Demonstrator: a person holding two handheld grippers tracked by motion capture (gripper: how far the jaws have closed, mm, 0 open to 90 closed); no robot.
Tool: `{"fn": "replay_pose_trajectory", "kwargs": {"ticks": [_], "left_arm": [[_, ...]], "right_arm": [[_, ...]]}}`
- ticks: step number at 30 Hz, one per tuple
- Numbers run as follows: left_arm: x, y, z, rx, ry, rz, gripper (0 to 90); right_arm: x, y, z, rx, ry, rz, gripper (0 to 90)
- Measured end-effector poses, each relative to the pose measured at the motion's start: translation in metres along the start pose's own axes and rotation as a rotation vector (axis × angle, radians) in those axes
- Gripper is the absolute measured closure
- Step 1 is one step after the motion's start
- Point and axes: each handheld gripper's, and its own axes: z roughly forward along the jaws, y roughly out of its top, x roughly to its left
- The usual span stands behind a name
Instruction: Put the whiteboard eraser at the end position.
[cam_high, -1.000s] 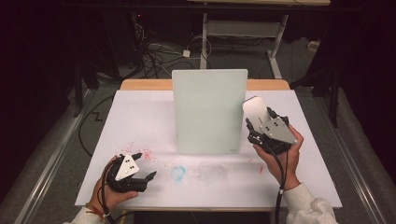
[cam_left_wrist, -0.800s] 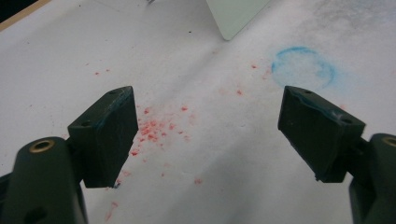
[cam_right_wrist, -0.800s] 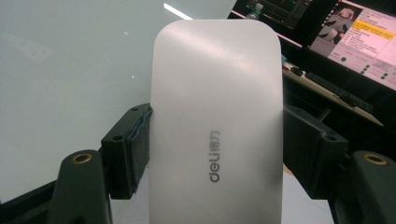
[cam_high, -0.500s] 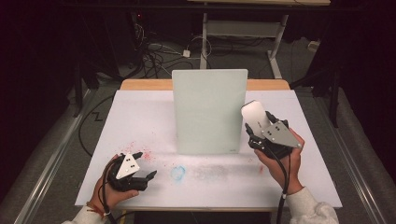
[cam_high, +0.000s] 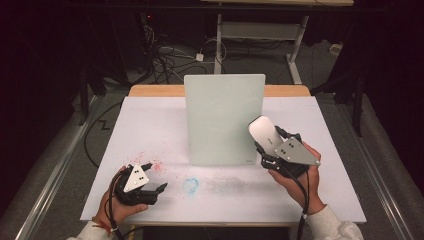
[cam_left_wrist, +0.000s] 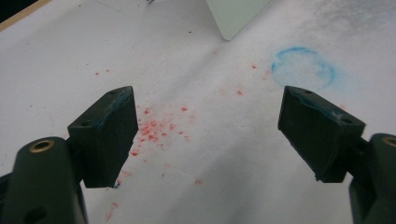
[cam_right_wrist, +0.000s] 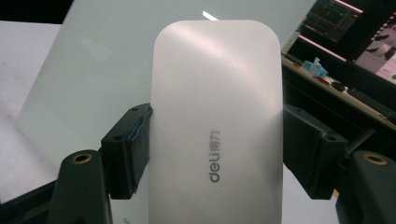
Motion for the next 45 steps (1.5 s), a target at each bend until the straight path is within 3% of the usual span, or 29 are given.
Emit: {"fn": "replay_pose_trajectory", "kwargs": {"ticks": [1, 6, 13, 21, 28, 33, 41, 45], "left_arm": [[-0.001, 0.0, 0.0, 0.004, -0.003, -0.01, 19.2], [-0.002, 0.003, 0.002, 0.001, 0.001, 0.013, 19.2], [-0.003, 0.003, 0.001, 0.001, 0.001, 0.017, 19.2], [-0.003, 0.002, 0.001, 0.004, -0.002, 0.02, 19.2], [-0.003, 0.002, 0.002, 0.005, -0.004, 0.02, 19.2], [-0.003, 0.002, 0.002, 0.011, -0.006, 0.022, 19.2], [-0.004, 0.002, 0.003, 0.016, -0.012, 0.027, 19.2], [-0.004, 0.002, 0.003, 0.016, -0.011, 0.029, 19.2]], "right_arm": [[0.001, 0.0, 0.0, -0.001, 0.012, -0.001, 31.0], [0.008, -0.001, -0.002, 0.007, 0.102, -0.022, 31.0], [0.024, -0.002, 0.001, 0.047, 0.283, -0.058, 31.0], [0.046, -0.01, 0.018, 0.176, 0.47, -0.113, 30.9], [0.066, -0.018, 0.031, 0.283, 0.585, -0.141, 30.9], [0.076, -0.021, 0.037, 0.326, 0.642, -0.164, 30.9], [0.091, -0.016, 0.04, 0.338, 0.714, -0.222, 30.9], [0.098, -0.017, 0.044, 0.343, 0.715, -0.24, 30.8]]}}
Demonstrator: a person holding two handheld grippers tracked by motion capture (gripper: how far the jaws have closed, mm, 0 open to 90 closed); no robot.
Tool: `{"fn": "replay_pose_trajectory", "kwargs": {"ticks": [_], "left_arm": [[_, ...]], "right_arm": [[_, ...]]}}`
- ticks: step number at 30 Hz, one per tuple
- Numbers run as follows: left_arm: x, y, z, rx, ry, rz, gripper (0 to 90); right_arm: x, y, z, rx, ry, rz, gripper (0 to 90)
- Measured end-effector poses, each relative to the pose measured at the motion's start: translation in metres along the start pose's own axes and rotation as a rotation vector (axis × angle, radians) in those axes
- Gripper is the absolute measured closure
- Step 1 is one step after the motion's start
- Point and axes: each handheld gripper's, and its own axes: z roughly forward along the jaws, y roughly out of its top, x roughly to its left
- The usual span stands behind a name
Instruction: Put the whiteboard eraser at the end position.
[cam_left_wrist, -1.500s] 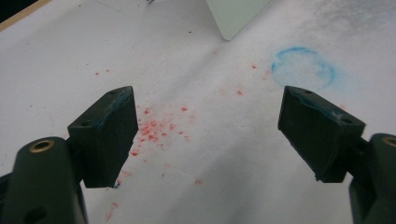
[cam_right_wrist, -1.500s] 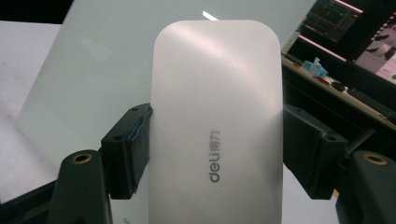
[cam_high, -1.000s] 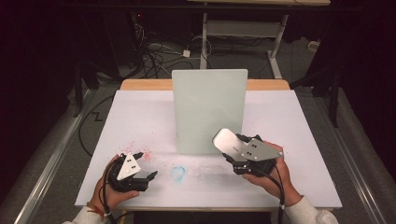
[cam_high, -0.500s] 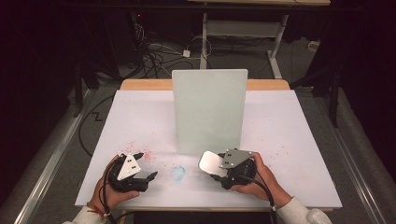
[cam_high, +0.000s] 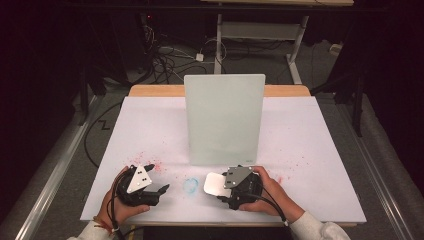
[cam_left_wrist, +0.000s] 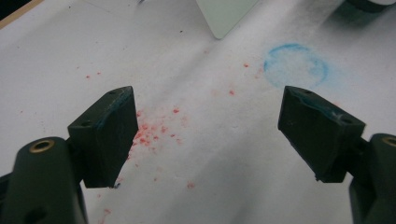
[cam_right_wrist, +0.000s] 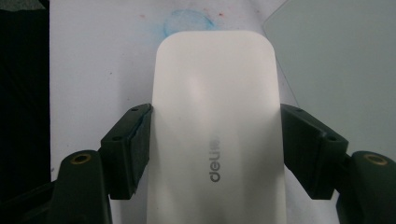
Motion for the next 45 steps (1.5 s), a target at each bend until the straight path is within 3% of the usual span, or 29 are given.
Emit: {"fn": "replay_pose_trajectory", "kwargs": {"ticks": [8, 11, 15, 27, 40, 45], "left_arm": [[0.001, 0.0, 0.0, -0.006, 0.005, 0.0, 18.8], [0.0, 0.0, -0.001, -0.009, 0.006, -0.001, 18.8], [0.0, 0.0, -0.001, -0.009, 0.009, 0.002, 18.8], [0.0, 0.0, -0.001, -0.008, 0.011, -0.001, 18.8], [0.001, 0.001, 0.0, -0.016, 0.013, -0.011, 18.8], [0.001, 0.0, 0.0, -0.01, 0.012, -0.028, 18.8]], "right_arm": [[-0.001, -0.002, 0.0, -0.015, 0.0, 0.016, 30.7], [-0.002, -0.002, -0.007, -0.081, -0.012, 0.045, 31.2], [-0.005, -0.003, -0.017, -0.123, -0.04, 0.057, 30.7], [-0.026, -0.023, -0.051, -0.201, -0.23, 0.132, 29.9], [-0.041, -0.061, -0.081, -0.216, -0.444, 0.233, 23.5], [-0.041, -0.081, -0.085, -0.219, -0.497, 0.278, 20.1]]}}
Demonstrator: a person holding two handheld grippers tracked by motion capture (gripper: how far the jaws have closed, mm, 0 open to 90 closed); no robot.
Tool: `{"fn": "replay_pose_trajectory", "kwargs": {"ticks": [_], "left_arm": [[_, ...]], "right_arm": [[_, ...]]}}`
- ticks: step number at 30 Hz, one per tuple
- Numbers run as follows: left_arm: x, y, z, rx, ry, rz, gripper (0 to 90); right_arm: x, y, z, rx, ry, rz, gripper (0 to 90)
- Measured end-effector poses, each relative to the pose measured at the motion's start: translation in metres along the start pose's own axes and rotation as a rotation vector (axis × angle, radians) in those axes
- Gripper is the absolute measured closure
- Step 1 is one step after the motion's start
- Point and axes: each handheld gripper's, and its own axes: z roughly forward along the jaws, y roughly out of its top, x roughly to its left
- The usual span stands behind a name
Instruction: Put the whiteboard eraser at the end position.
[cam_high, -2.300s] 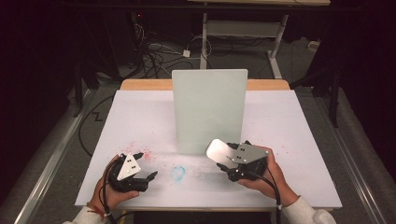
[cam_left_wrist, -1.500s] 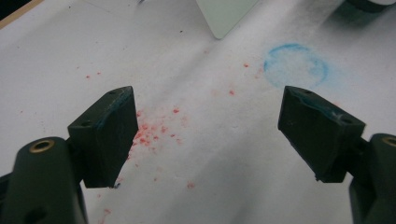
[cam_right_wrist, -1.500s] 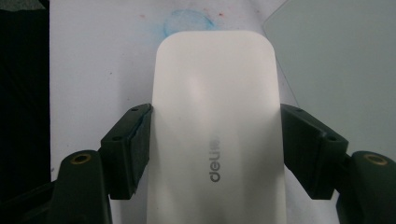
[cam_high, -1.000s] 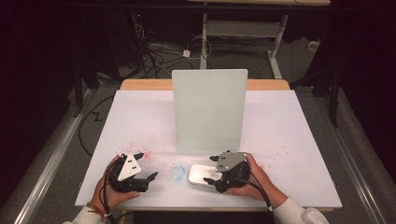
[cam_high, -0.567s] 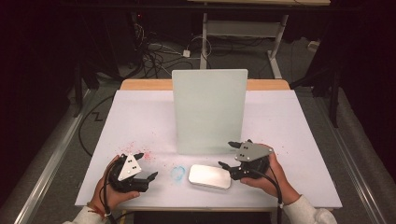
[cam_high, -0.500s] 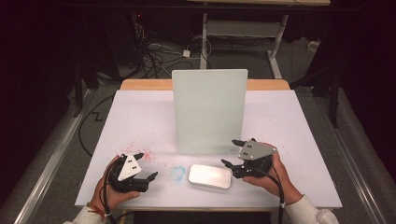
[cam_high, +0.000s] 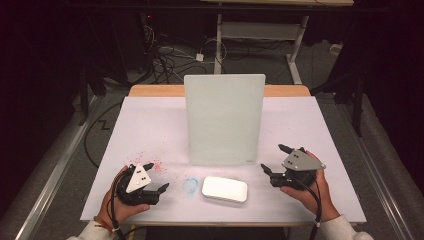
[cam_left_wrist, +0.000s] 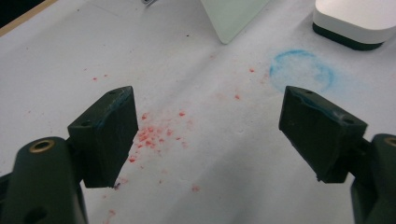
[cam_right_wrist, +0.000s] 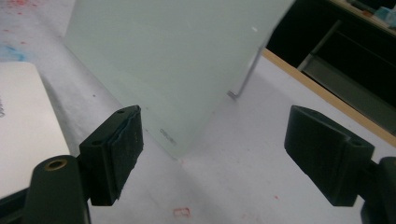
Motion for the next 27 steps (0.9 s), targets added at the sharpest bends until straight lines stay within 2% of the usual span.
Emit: {"fn": "replay_pose_trajectory", "kwargs": {"ticks": [2, 4, 8, 11, 19, 27], "left_arm": [[0.001, 0.0, 0.0, -0.004, 0.001, -0.003, 18.8], [0.002, 0.0, 0.001, -0.007, 0.011, 0.009, 18.8], [0.001, 0.0, 0.002, 0.006, 0.012, -0.002, 18.8], [0.0, 0.002, 0.001, -0.001, 0.023, 0.001, 18.8], [-0.001, 0.0, -0.001, -0.008, 0.022, 0.007, 18.8], [0.001, 0.001, 0.002, -0.001, 0.024, 0.004, 18.8]], "right_arm": [[-0.002, -0.009, -0.003, -0.008, -0.027, 0.021, 19.6], [-0.005, -0.017, -0.005, -0.022, -0.032, 0.053, 19.4], [-0.006, -0.031, -0.007, -0.032, -0.024, 0.094, 20.0], [-0.006, -0.036, -0.007, -0.029, -0.04, 0.106, 20.6], [-0.001, -0.032, -0.01, -0.041, -0.072, 0.099, 20.4], [0.0, -0.031, -0.008, -0.038, -0.071, 0.096, 19.1]]}}
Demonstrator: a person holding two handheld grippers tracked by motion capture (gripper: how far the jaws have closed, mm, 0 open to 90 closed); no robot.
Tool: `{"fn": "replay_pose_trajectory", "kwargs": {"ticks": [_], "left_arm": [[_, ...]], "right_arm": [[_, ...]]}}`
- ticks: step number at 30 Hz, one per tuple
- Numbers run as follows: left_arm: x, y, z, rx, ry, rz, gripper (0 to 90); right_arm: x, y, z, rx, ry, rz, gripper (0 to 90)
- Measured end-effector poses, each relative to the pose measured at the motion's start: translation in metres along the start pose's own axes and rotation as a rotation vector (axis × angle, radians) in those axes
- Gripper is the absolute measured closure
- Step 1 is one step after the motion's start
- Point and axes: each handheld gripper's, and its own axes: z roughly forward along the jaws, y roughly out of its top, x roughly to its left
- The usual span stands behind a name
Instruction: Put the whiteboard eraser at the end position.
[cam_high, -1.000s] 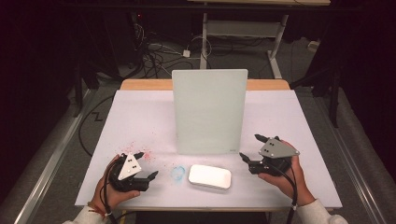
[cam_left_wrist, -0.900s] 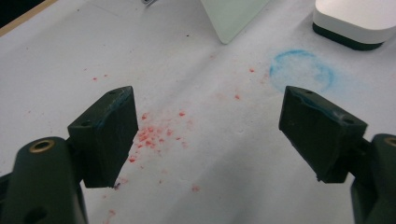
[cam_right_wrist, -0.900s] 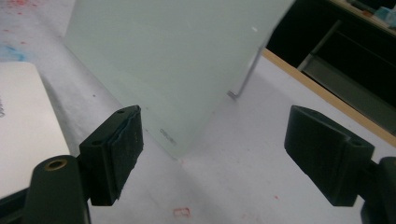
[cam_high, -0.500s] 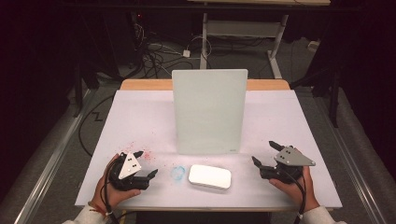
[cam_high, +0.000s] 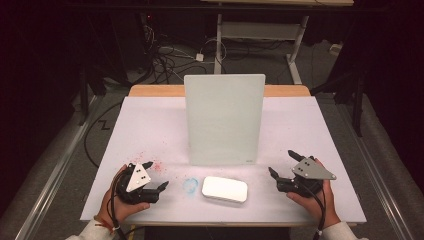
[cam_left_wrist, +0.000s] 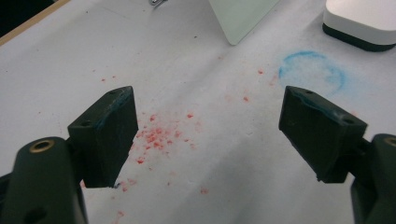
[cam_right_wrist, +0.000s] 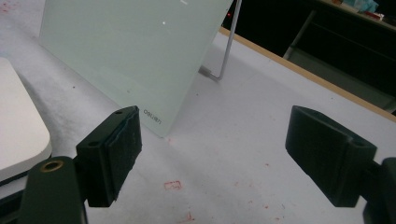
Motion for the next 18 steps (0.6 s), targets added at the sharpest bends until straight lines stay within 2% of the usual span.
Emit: {"fn": "replay_pose_trajectory", "kwargs": {"ticks": [18], "left_arm": [[0.0021, 0.0022, 0.0051, 0.006, 0.005, -0.007, 18.9]], "right_arm": [[-0.0045, -0.0028, -0.0023, 0.0, -0.034, 0.005, 19.1]]}}
